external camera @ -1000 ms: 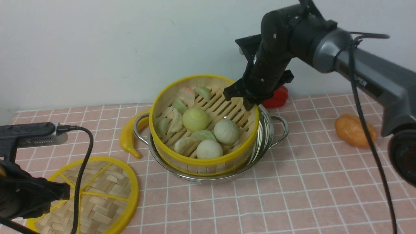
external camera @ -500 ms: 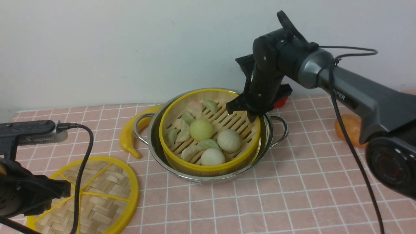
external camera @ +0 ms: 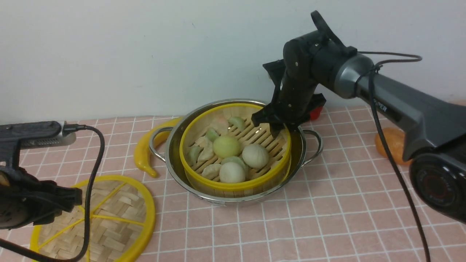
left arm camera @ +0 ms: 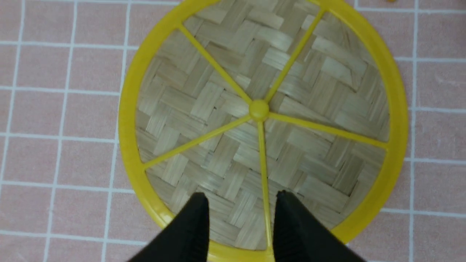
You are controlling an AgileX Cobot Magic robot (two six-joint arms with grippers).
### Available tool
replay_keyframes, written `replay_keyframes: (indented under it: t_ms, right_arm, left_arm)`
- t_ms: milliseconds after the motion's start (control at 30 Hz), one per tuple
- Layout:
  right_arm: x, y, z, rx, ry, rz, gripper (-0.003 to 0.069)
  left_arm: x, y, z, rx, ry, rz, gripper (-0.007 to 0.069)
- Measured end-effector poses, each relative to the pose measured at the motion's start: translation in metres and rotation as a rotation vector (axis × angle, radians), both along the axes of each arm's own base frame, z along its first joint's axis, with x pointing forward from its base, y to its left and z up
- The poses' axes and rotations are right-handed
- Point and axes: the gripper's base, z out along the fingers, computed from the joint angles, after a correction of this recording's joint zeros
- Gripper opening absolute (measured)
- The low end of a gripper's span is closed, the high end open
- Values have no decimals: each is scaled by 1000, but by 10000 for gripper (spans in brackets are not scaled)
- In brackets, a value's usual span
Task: Place the steamer in the pot on the pink tablecloth, and put the lid on the steamer.
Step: 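Place the bamboo steamer basket of food into the steel pot with the right gripper, then grasp the bamboo steamer lid lying on the table by its centre knob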
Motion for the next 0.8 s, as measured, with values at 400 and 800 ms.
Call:
replay_keyframes:
  t_ms: [400,800]
  right_arm:
    - [-28,-14,125,78,-232,41,510]
    - [-153,-78,331,255,-674,71,513]
  left_arm:
    - [43,-2,-53,-8,77,-28,243]
    - [69,-3,-105,-25,140,-40,243]
